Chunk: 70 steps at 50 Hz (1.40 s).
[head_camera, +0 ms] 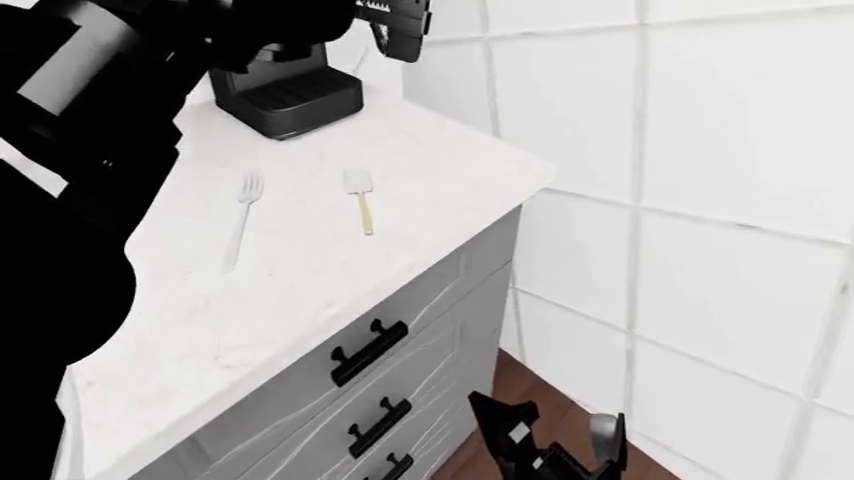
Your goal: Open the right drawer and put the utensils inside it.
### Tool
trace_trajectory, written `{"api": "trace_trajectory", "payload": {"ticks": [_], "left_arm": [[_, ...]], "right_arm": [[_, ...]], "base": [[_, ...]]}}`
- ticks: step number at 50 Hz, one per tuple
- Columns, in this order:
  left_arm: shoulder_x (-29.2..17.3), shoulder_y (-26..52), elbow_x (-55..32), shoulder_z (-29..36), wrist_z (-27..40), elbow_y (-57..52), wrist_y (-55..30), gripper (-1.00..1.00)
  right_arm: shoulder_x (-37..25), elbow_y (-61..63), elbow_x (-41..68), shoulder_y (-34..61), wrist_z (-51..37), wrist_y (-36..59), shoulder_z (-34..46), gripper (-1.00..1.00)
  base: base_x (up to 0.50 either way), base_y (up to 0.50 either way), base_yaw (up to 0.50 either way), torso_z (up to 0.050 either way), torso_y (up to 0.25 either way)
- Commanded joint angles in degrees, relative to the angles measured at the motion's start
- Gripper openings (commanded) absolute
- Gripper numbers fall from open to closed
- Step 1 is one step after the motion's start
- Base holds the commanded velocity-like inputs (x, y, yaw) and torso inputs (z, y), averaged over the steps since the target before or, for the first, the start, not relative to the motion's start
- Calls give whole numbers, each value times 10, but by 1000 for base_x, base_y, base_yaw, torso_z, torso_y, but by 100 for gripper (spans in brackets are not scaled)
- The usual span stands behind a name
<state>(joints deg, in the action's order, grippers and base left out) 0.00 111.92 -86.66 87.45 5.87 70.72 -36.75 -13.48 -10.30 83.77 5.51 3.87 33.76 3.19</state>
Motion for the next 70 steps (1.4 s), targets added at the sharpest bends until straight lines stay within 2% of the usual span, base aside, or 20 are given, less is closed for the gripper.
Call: {"api": "trace_trajectory", "payload": {"ticks": [1, 14, 31, 43, 70], "left_arm": [[0, 2, -30, 19, -9, -19, 7, 100], [0, -4, -25, 25, -14, -12, 9, 100], [0, -5, -14, 23, -21, -4, 8, 100], [0, -8, -6, 20, -25, -1, 9, 100], [0, -12, -2, 18, -26, -7, 7, 100]], "right_arm": [[0, 5, -4, -1, 7, -8, 2, 100], [-1, -4, -2, 4, -2, -8, 5, 100], [-2, 3, -7, 4, -16, -15, 9, 100], [-1, -2, -7, 4, -13, -21, 10, 100], [-6, -26, 0, 16, -12, -14, 20, 100]], "base": [[351, -356, 0, 0, 0], [351, -356, 0, 0, 1], [-134, 136, 0, 0, 0], [432, 101, 0, 0, 0], [61, -70, 0, 0, 0]]}}
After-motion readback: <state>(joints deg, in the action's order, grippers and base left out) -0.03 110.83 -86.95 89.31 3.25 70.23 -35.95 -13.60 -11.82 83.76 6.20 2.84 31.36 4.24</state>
